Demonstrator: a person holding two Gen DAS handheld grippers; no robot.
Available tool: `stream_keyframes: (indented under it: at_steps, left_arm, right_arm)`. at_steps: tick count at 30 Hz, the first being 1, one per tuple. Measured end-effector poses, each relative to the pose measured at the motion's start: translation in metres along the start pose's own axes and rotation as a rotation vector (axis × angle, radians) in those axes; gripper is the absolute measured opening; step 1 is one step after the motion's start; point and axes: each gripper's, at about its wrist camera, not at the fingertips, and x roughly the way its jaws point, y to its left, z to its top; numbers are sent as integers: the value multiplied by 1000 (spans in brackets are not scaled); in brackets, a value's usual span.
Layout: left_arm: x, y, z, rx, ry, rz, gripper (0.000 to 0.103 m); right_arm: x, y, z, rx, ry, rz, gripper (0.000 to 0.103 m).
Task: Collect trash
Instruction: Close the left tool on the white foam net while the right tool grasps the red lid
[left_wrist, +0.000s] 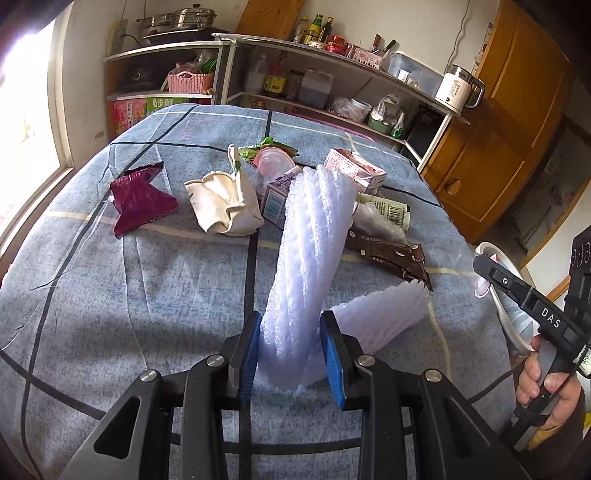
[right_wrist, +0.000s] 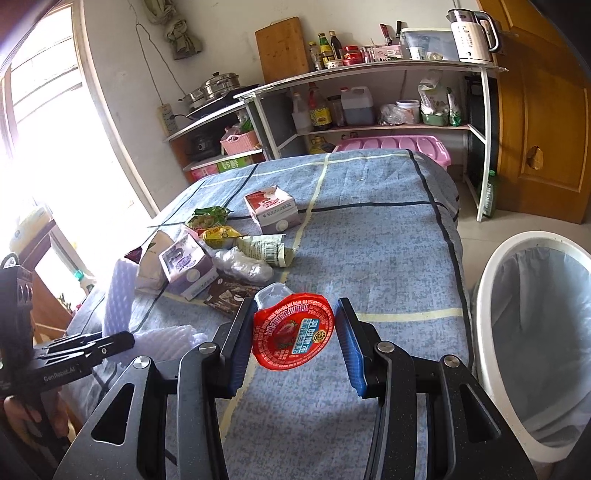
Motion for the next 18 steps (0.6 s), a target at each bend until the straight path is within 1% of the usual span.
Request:
stream_keyframes:
  at_steps: [1,3,5,7,11,13,16,18]
  left_arm:
    - [-1,2,2,0,1,5,39]
    - [-4,5,8,3,-11,20,41]
    - [-5,8,16,12,-17,19,44]
    - [-5,11,23,16,-18,23,50]
    - [2,11,33,62,3,59,50]
    - [9,7,35,103,25,55,50]
    - [22,3,37,126,72,33,50]
    - [26,-1,38,147,64,55,48]
  right_arm:
    - [0,0,-1,0,0,-1,44]
    - [-1,1,-1,-3,2,-1,44]
    - [-3,3,-2,-6,-2,-6,44]
    - [-4,3,-1,-3,-4,-5,44]
    - [-5,6,0,-6,-5,-8,44]
    - [-4,7,0,-7,-1,-10,44]
    - [-1,8,1,3,4,-5,44]
    - [0,9,1,3,3,-6,44]
